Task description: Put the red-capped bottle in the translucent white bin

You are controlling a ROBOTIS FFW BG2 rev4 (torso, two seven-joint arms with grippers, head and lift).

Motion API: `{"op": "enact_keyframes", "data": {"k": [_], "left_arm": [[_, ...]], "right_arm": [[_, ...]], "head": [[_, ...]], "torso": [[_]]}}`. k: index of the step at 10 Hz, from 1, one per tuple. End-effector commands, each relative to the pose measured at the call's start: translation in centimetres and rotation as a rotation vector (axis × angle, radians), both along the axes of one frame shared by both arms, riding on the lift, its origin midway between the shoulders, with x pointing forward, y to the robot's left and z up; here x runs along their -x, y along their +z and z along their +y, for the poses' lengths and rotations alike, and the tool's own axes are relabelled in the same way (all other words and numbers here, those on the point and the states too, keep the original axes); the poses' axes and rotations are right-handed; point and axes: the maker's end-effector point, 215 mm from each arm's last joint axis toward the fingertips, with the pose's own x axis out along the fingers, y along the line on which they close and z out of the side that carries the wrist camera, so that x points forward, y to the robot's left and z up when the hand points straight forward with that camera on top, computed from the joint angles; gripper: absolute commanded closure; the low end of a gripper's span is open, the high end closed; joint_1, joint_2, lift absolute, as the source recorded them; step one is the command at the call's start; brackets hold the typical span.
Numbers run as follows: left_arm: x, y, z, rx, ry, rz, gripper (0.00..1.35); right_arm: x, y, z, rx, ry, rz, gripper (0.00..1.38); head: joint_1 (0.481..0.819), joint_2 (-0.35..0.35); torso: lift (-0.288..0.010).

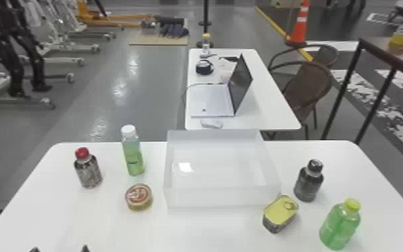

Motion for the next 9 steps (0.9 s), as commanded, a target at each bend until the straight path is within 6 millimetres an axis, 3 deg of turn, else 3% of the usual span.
{"op": "enact_keyframes", "data": {"k": [1,5,9], "left_arm": [[-0.9,0.1,-0.2,0.005,-0.002,0.004,0.12],[-5.8,-0.6,-1.8,0.068,-0.063,0.031,0.12],[-11.0,-0.2,-1.4,0.031,-0.05,0.023,0.12]], "right_arm": [[0.0,0.0,0.0,0.0,0.0,0.0,0.2],[-0.1,0.0,0.1,-0.002,0.001,0.0,0.2],[-0.3,-0.1,0.4,-0.007,0.005,0.001,0.2]], "head": [[0.549,0.0],[0.549,0.0],[0.549,0.0]], "torso": [[-0.1],[-0.1],[-0.1]]}}
